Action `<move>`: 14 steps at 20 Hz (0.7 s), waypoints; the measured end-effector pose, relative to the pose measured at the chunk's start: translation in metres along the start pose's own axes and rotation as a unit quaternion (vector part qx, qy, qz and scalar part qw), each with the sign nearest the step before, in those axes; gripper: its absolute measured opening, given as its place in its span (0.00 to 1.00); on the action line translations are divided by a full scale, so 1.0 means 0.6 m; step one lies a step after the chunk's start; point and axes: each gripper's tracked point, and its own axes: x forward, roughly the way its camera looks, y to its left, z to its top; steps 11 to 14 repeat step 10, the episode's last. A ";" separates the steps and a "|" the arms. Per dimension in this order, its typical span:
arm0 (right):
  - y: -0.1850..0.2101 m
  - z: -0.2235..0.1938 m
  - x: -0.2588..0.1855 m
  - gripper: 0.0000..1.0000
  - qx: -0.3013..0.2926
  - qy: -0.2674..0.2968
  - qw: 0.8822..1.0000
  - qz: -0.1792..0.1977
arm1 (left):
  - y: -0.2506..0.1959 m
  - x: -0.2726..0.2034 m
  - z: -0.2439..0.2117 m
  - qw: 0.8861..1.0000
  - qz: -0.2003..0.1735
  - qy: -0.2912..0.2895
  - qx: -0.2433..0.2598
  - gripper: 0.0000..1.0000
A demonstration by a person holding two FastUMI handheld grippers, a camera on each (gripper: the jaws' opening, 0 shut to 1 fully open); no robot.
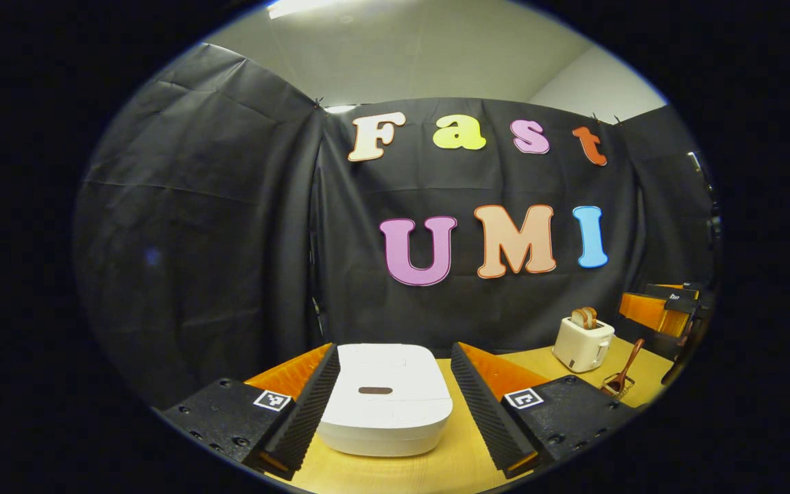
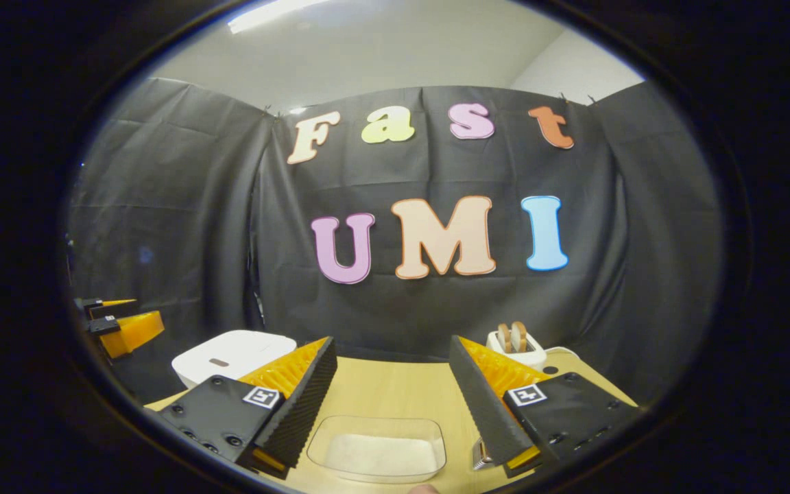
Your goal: Close the left gripper, press the button to open the rice cooker; take a wooden spoon from the chopstick holder with the right hand, scoop a spoonful of rice and pour it into the rice cooker, then put the wooden spoon back into the chopstick holder.
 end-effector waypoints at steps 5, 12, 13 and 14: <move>-0.015 0.009 -0.002 1.00 0.001 -0.004 1.000 -0.012 | -0.014 0.014 0.018 1.000 -0.014 -0.008 0.006 0.96; -0.028 0.022 -0.007 1.00 -0.001 -0.016 1.000 -0.025 | -0.036 0.023 0.024 0.999 -0.034 -0.013 0.007 0.96; -0.028 0.022 -0.007 1.00 -0.001 -0.016 1.000 -0.025 | -0.036 0.023 0.024 0.999 -0.034 -0.013 0.007 0.96; -0.028 0.022 -0.007 1.00 -0.001 -0.016 1.000 -0.025 | -0.036 0.023 0.024 0.999 -0.034 -0.013 0.007 0.96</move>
